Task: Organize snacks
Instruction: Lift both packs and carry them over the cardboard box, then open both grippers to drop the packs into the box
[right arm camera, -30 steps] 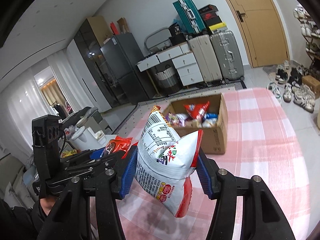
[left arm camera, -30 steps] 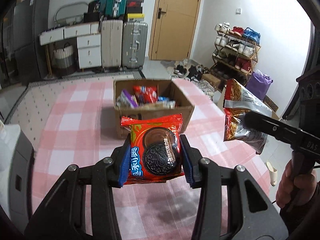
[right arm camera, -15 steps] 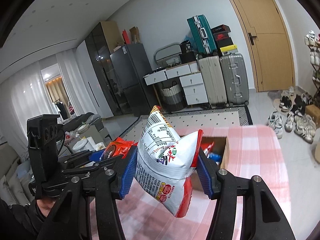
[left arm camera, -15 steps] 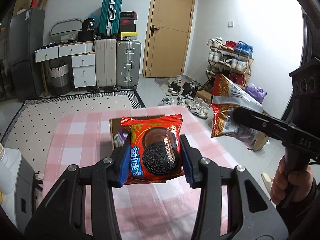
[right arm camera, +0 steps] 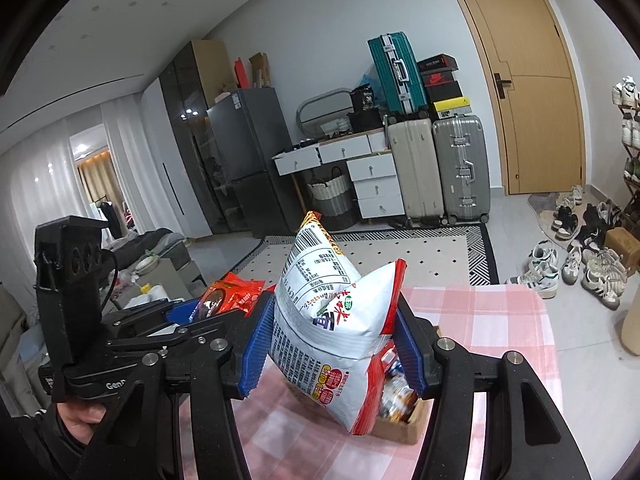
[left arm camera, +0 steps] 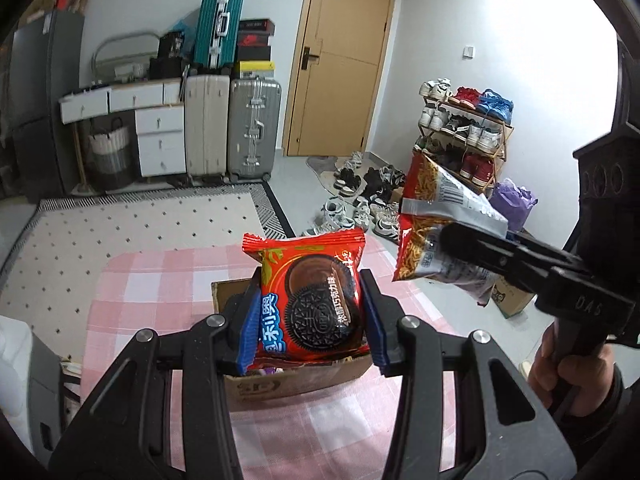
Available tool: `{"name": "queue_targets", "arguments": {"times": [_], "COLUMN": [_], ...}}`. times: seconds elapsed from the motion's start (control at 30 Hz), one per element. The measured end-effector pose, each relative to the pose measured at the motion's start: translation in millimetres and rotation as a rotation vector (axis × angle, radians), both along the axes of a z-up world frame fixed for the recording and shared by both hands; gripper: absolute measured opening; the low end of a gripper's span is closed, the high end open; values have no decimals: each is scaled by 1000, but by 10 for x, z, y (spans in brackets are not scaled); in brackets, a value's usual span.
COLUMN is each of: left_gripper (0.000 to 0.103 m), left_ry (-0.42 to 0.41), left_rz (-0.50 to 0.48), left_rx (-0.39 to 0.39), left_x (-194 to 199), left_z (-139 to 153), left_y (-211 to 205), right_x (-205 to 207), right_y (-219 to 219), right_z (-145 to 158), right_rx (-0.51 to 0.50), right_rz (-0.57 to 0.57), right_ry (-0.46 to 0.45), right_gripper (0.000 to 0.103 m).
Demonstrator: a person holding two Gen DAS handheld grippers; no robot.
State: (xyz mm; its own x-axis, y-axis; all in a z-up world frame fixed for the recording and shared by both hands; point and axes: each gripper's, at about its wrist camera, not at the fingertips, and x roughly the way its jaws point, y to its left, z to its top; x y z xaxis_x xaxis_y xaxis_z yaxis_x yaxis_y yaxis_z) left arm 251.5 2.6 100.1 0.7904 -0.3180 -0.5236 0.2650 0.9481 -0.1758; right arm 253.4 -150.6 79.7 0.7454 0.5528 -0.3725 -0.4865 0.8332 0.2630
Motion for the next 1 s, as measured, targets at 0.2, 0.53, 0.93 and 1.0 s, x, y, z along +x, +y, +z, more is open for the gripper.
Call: {"name": "queue_targets", "arguments": {"times": [0.2, 0.53, 0.93, 1.0], "left_gripper": [41, 41, 41, 41], "left_ry": [39, 126, 203, 215], "left_rz": [15, 8, 12, 3], "left_rx": [7, 9, 21, 27], "left_x": [584, 1362, 1857, 1928], "left_z": [-243, -842, -1447, -1523], "left_y": [34, 29, -19, -56], "right_x": [510, 1227, 1615, 1662], "right_y": [91, 284, 333, 340], "right_z": [-112, -515, -1118, -1177], "right_rx": [-35, -93, -127, -131], "right_rz": [-8, -10, -14, -11], "right_ry": [38, 99, 164, 172], "right_gripper": [57, 57, 57, 57]}}
